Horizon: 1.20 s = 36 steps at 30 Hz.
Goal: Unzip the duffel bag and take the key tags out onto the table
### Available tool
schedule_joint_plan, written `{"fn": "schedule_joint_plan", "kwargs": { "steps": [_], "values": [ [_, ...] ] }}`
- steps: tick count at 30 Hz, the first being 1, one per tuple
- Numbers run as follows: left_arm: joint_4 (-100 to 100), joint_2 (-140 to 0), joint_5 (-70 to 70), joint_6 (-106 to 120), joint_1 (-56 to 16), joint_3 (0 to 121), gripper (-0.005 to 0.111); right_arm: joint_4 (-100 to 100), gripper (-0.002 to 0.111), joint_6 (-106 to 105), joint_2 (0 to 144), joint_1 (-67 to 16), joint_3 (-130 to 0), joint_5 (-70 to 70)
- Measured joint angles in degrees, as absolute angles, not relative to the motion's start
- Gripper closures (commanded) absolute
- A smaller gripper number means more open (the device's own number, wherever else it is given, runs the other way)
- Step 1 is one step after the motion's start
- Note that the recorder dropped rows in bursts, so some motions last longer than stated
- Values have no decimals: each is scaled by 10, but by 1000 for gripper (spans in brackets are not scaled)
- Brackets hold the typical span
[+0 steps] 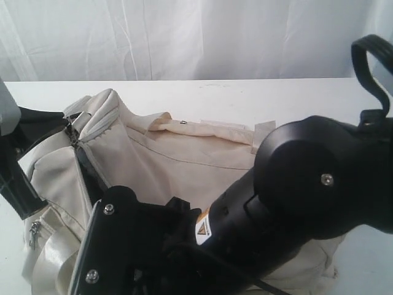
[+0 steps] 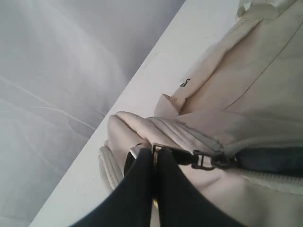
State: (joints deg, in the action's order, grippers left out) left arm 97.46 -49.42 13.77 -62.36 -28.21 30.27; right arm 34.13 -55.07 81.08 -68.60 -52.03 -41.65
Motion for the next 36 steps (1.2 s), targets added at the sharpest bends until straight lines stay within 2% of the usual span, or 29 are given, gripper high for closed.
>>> {"fn": "schedule_joint_plan", "kwargs": {
  "steps": [9,19,24,29,34,36],
  "values": [
    [992,-494,125,-614,-283,303,107,307,100,-550,810,-686,-523,-460],
    [988,-494,81,-612,-285,303,107,70,100,-380,810,-689,-524,-568],
    [986,-494,74,-612,-285,303,107,82,99,-340,805,-691,-524,-566],
    [984,-494,58,-612,-285,303,107,145,79,-340,754,-691,-520,-554],
    [981,-494,37,-612,-285,303,107,129,49,-270,664,-691,-517,-556],
    [981,-494,26,-612,-283,305,107,99,41,-219,628,-691,-516,-576]
  ]
}}
